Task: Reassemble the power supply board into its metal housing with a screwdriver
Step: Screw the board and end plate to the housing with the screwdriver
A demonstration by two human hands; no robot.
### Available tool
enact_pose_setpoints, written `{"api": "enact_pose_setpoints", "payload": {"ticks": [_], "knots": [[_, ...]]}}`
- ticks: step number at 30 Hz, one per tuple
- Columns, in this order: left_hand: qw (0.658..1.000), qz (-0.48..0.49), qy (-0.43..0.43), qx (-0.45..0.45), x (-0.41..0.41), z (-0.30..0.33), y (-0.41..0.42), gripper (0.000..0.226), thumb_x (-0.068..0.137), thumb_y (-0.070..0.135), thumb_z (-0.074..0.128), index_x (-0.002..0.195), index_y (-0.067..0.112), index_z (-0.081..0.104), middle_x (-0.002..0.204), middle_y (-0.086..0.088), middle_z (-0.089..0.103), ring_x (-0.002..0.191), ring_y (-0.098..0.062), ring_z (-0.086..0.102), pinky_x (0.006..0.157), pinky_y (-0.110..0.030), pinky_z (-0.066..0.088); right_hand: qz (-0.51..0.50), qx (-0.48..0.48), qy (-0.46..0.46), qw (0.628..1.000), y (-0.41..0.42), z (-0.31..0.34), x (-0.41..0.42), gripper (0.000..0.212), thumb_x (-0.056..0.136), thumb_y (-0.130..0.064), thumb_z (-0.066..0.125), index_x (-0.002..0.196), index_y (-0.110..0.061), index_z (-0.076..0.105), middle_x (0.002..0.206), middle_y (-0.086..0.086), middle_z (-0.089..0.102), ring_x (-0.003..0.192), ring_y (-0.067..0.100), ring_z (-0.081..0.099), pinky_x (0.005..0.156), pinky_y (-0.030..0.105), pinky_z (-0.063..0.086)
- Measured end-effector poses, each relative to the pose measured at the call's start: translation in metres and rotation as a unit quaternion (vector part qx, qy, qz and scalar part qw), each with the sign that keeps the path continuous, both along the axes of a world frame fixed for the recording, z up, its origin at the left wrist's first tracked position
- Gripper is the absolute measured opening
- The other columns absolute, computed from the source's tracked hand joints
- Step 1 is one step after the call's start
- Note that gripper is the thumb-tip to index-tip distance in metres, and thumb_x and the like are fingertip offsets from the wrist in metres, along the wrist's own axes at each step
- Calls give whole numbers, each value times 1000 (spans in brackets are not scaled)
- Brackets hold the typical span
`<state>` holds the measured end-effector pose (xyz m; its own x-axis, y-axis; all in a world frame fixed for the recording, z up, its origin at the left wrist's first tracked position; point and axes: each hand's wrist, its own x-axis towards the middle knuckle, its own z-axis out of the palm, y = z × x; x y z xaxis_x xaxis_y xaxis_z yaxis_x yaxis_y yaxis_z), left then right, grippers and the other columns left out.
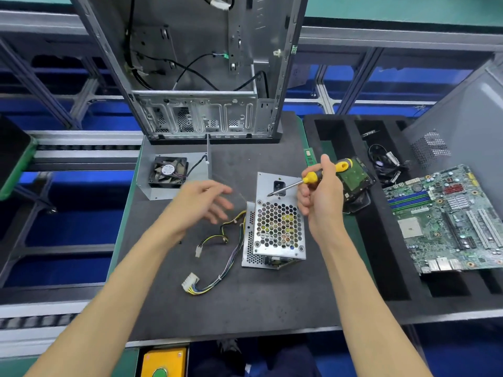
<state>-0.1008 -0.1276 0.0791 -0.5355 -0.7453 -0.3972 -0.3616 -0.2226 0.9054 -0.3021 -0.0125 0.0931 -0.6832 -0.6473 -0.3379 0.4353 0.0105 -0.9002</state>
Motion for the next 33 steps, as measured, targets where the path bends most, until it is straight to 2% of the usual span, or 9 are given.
{"api": "enact_pose_setpoints", "payload": {"ticks": [2, 6, 12, 21, 23, 25, 26, 29, 33], "knots": [[986, 10, -121, -115, 29, -15, -15, 14, 98, 9, 58, 91, 13, 69, 72, -8, 73, 50, -13, 64, 45, -23, 51, 5, -1, -2, 1000, -1, 1, 1, 53, 105, -50, 46, 61, -24, 60, 47, -1, 44, 35, 12, 34, 33, 19, 24], [913, -15, -327, -244, 78, -46, -25, 15, 86, 7, 66, 84, 21, 70, 68, 7, 68, 72, -18, 68, 68, -30, 52, 13, -7, -4, 1000, -1, 3, 3, 56, 105, -48, 45, 56, -27, 62, 47, -1, 43, 35, 11, 33, 33, 18, 24], [893, -28, -350, -282, 89, -71, -22, 10, 84, 12, 70, 89, 20, 72, 70, 9, 67, 78, -22, 65, 75, -35, 54, 10, -8, -8, 1000, -1, 5, 3, 55, 106, -46, 46, 59, -24, 61, 46, -1, 43, 35, 11, 33, 33, 18, 24], [843, -67, -419, -332, 77, -57, -18, 7, 81, 21, 65, 78, 27, 65, 74, 10, 68, 84, -25, 66, 71, -33, 51, 12, 1, -10, 1000, 0, 4, 2, 53, 106, -46, 46, 61, -23, 61, 47, -2, 44, 36, 11, 33, 34, 19, 24], [881, -28, -358, -309, 66, -41, -15, 10, 81, 21, 67, 73, 27, 63, 68, 11, 67, 76, -19, 66, 69, -33, 53, 16, 0, -7, 1000, 1, 5, 3, 51, 106, -45, 45, 63, -22, 60, 47, -2, 43, 36, 11, 33, 34, 20, 24], [959, 26, -162, -233, 46, -17, -7, 17, 83, 13, 70, 72, 23, 64, 64, 7, 68, 64, -20, 66, 59, -32, 55, 18, -1, -2, 1000, 1, 6, 4, 51, 106, -44, 45, 63, -22, 60, 47, -2, 44, 36, 12, 33, 35, 20, 25], [981, 44, -45, -183, 33, -2, -1, 17, 85, 9, 71, 72, 19, 64, 64, 1, 68, 60, -22, 66, 51, -32, 54, 19, -1, 1, 1000, 0, 6, 4, 52, 106, -44, 45, 62, -23, 61, 47, -1, 45, 36, 12, 34, 34, 20, 26], [982, 54, 176, -34, -7, 33, 21, 12, 85, 11, 71, 75, 16, 69, 72, -12, 71, 60, -25, 69, 43, -27, 49, 14, 0, -4, 1000, 0, 8, 6, 55, 106, -43, 46, 56, -27, 63, 49, 0, 49, 35, 12, 38, 34, 18, 28], [970, 70, 216, 86, -42, 43, 41, 9, 90, 4, 68, 82, 5, 65, 78, -15, 69, 69, -27, 72, 50, -28, 56, -15, -20, -34, 999, 1, 7, 8, 47, 106, -40, 48, 66, -21, 63, 50, 4, 52, 35, 13, 44, 34, 18, 32]]}}
